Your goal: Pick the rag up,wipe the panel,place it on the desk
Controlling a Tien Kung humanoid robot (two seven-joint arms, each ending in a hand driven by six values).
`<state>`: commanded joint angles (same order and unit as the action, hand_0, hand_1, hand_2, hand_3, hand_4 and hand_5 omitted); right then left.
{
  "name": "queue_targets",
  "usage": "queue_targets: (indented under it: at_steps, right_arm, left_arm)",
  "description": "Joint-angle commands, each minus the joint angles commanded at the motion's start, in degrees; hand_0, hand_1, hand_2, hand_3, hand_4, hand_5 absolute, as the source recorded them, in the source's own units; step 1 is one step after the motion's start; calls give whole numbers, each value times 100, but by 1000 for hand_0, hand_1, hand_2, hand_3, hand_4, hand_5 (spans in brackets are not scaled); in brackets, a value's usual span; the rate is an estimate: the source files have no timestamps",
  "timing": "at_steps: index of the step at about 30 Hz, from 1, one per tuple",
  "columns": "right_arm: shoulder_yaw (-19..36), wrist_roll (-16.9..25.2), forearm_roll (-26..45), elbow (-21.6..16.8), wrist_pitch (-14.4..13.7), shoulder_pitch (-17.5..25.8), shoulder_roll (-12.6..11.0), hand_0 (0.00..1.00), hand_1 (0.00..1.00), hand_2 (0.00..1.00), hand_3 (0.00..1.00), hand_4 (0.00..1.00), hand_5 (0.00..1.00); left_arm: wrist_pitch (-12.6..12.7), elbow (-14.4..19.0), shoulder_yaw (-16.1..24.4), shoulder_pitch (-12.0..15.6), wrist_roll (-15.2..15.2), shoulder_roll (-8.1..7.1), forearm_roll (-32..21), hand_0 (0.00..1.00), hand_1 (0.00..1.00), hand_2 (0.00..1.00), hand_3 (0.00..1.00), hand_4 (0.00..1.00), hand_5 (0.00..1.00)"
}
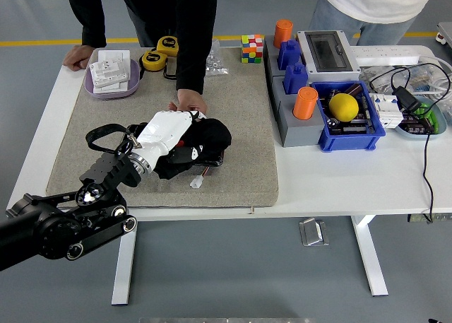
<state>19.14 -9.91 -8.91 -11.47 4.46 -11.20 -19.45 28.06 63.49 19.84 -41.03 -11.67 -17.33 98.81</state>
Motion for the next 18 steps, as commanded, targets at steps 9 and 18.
queue_targets:
  at_steps: [9,18]
  right_arm:
    - [35,-2,-14,3,-9,22,27,792,681,718,660,998,505]
    - [33,-1,3,8,-13,51,51,792,680,718,660,998,506]
  left_arm:
    - [-4,-52,222,86,16,-228,72,299,182,639,696,485,2]
    - [19,-180,400,225,60,-403,72,296,183,638,696,485,2]
